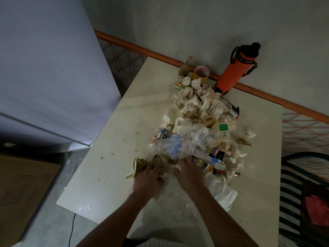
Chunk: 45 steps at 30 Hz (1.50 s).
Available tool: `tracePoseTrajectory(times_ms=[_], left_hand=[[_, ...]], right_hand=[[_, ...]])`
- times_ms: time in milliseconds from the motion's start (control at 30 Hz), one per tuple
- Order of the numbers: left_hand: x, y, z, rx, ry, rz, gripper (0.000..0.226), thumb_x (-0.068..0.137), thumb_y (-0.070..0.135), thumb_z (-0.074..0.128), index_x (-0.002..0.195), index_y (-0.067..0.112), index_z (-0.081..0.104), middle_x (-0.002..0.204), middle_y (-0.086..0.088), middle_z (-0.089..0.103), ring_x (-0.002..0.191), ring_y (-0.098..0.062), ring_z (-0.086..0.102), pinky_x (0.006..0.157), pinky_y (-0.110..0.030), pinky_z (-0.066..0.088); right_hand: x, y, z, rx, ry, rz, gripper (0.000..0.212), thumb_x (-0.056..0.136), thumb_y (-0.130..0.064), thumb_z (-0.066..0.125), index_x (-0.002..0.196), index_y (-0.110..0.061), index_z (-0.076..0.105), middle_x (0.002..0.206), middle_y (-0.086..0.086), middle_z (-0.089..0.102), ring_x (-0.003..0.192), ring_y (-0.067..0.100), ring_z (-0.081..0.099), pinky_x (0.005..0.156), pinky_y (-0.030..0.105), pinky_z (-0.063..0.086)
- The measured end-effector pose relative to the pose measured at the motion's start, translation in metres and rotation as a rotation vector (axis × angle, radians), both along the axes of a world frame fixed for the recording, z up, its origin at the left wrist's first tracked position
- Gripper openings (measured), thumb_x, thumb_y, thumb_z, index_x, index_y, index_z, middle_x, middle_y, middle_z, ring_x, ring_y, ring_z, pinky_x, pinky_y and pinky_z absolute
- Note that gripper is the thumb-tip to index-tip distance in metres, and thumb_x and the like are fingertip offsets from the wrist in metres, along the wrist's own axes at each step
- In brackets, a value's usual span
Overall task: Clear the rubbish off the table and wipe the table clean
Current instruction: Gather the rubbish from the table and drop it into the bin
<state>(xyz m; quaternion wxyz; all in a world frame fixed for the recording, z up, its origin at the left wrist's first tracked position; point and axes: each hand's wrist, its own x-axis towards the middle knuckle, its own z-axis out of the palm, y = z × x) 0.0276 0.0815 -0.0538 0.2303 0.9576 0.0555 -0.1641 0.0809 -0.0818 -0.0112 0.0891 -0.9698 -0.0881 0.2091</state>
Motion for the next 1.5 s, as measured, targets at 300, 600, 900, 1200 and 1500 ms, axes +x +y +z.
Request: tracePoseTrajectory(times_ms=[300, 600, 900, 1200, 1500], left_hand=[[-0.012, 0.018, 0.004, -0.274, 0.093, 0.189, 0.014, 0.087, 0.04, 0.063, 0.099, 0.038, 0.055, 0.091, 0.015, 0.063, 0.081, -0.012, 0.064, 0.067, -0.029, 0.052], [-0.027, 0.019, 0.014, -0.329, -0.005, 0.194, 0.013, 0.096, 0.033, 0.058, 0.091, 0.033, 0.071, 0.092, 0.01, 0.063, 0.08, -0.006, 0.061, 0.072, -0.03, 0.053], [-0.013, 0.008, 0.026, -0.308, 0.036, 0.26, 0.029, 0.087, 0.051, 0.063, 0.073, 0.025, 0.065, 0.069, 0.005, 0.065, 0.062, -0.009, 0.063, 0.061, -0.035, 0.057], [-0.022, 0.008, 0.035, -0.368, 0.061, 0.398, 0.009, 0.082, 0.031, 0.073, 0.087, 0.032, 0.065, 0.076, 0.009, 0.069, 0.067, -0.01, 0.067, 0.066, -0.036, 0.059], [-0.034, 0.012, 0.041, -0.44, -0.022, 0.401, 0.025, 0.089, 0.014, 0.065, 0.094, 0.037, 0.072, 0.085, 0.008, 0.073, 0.071, -0.006, 0.068, 0.064, -0.027, 0.058]], right_hand=[[-0.005, -0.016, 0.027, 0.504, -0.055, -0.372, 0.015, 0.083, -0.032, 0.065, 0.084, -0.019, 0.057, 0.085, -0.004, 0.062, 0.079, 0.019, 0.057, 0.064, 0.033, 0.045], [-0.029, -0.063, 0.048, 0.875, 0.025, -0.759, 0.031, 0.082, -0.015, 0.076, 0.108, -0.025, 0.062, 0.1, -0.012, 0.067, 0.089, -0.001, 0.064, 0.068, 0.016, 0.047], [-0.044, -0.082, 0.046, 0.921, 0.086, -0.971, 0.013, 0.086, -0.027, 0.072, 0.086, -0.015, 0.076, 0.066, -0.005, 0.071, 0.06, 0.01, 0.066, 0.055, 0.021, 0.046], [-0.061, -0.082, 0.051, 0.727, 0.002, -0.979, 0.016, 0.078, -0.023, 0.076, 0.089, -0.014, 0.069, 0.08, 0.001, 0.072, 0.072, 0.011, 0.065, 0.055, 0.018, 0.045], [-0.066, -0.088, 0.051, 0.691, 0.056, -0.823, 0.04, 0.075, -0.008, 0.074, 0.104, -0.035, 0.067, 0.098, -0.012, 0.067, 0.08, 0.011, 0.065, 0.064, 0.018, 0.05]])
